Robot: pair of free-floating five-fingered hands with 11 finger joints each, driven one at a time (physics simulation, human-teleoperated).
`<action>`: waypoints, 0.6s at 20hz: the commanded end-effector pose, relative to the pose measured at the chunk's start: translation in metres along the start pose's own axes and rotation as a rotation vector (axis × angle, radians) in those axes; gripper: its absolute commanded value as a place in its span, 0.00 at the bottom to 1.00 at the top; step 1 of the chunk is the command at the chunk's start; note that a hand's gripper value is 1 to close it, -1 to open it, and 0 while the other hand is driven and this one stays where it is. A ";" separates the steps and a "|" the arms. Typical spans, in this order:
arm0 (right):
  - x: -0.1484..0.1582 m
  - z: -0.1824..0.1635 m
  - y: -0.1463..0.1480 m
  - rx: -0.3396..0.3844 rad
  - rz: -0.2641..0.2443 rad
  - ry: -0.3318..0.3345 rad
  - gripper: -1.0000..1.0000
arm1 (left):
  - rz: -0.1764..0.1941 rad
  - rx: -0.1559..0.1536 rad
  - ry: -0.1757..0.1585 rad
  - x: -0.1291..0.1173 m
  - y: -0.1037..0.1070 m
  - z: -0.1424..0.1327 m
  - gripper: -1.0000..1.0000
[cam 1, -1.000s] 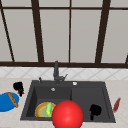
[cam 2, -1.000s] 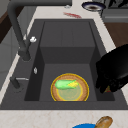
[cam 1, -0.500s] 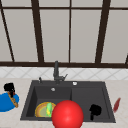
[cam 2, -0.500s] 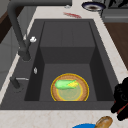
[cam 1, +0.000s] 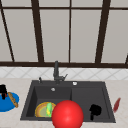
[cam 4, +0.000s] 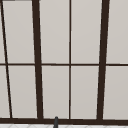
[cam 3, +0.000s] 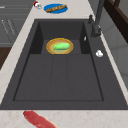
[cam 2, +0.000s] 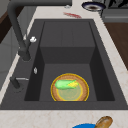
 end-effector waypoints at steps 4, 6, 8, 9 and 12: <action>0.000 0.000 0.000 0.000 0.000 0.000 0.50 | -0.030 0.019 -0.049 -0.024 -0.035 0.037 1.00; 0.000 0.000 0.000 0.000 0.000 0.000 0.50 | -0.005 -0.018 -0.047 -0.030 -0.052 0.046 1.00; 0.000 0.000 0.000 0.000 0.000 0.000 0.50 | -0.002 -0.011 -0.044 -0.036 -0.066 0.055 1.00; 0.000 0.000 0.000 0.000 0.000 0.000 0.50 | -0.002 -0.010 -0.042 -0.041 -0.073 0.058 1.00; 0.000 0.000 0.000 0.000 0.000 0.000 0.50 | -0.032 -0.012 -0.037 -0.059 -0.093 0.052 1.00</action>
